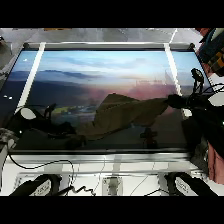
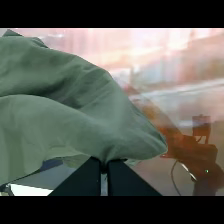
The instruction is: Fold the clothes and pants, and hang the long-sleeved shirts on hangers.
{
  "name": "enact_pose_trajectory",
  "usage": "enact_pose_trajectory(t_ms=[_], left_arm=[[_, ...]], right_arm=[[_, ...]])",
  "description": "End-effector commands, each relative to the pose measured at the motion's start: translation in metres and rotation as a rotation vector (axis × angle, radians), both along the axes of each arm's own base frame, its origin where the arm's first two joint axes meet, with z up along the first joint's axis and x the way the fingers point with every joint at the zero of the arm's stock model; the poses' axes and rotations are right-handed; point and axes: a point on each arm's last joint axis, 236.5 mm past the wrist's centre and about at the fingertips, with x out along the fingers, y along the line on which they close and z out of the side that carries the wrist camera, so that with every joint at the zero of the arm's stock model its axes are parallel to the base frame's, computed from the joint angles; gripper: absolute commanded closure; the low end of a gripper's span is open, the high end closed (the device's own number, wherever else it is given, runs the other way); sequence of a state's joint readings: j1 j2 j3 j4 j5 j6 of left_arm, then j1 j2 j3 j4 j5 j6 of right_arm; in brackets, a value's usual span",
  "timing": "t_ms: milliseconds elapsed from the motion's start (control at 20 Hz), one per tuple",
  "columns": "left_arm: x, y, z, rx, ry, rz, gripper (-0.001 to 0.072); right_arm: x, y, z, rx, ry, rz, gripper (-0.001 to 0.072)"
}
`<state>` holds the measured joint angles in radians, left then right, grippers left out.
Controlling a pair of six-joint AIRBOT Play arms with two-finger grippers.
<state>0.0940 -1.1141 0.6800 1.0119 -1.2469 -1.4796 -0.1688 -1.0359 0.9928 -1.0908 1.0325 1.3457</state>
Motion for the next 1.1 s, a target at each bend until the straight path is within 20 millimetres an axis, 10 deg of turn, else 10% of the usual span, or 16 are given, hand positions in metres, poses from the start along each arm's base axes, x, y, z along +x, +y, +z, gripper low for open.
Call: enact_pose_trajectory(t_ms=[0,300,700,1050], left_arm=[[0.006,0.001,-0.017,0.0,0.045,0.198,0.0216],[0.042,0.014,-0.02,0.022,-0.013,0.405,0.0227],[0.025,-0.01,-0.044,-0.072,0.184,0.431,0.0228],[0.021,-0.011,-0.058,-0.067,0.203,0.384,0.0689]], right_arm=[[-0.001,-0.001,0.0,-0.006,0.002,0.002,0.0696],[0.001,-0.002,0.001,-0.007,-0.005,-0.002,0.0696],[0.001,-0.002,0.0,-0.009,-0.005,-0.002,0.0696],[0.003,-0.003,0.001,-0.011,-0.012,-0.006,0.0696]])
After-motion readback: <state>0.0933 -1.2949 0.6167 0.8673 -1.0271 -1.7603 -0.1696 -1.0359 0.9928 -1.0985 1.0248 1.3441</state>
